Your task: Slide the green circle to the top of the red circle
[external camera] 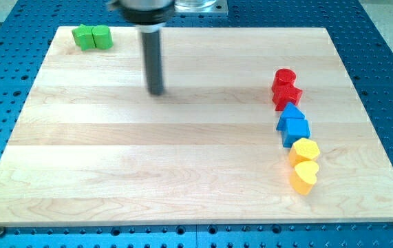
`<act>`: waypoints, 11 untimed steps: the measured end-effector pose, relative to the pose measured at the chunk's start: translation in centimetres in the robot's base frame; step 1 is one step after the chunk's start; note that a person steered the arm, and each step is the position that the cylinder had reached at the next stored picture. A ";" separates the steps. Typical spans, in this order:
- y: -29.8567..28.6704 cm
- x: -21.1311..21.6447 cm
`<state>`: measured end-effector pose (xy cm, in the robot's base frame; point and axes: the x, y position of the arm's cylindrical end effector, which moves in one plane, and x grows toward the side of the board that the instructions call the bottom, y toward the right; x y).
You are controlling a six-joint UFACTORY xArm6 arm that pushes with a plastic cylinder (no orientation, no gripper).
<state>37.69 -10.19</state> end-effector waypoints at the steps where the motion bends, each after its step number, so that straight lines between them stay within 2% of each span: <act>1: -9.3 -3.9; 2: -17.9 -7.7; 3: -20.3 -9.1; 4: -19.9 -14.9; 5: -18.2 -18.5; 6: -11.8 -17.4; 7: -2.6 -14.4; 8: -1.0 -14.5; 9: -6.2 -14.9; 10: -7.4 -11.7; 11: -0.2 -7.2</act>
<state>30.45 -10.35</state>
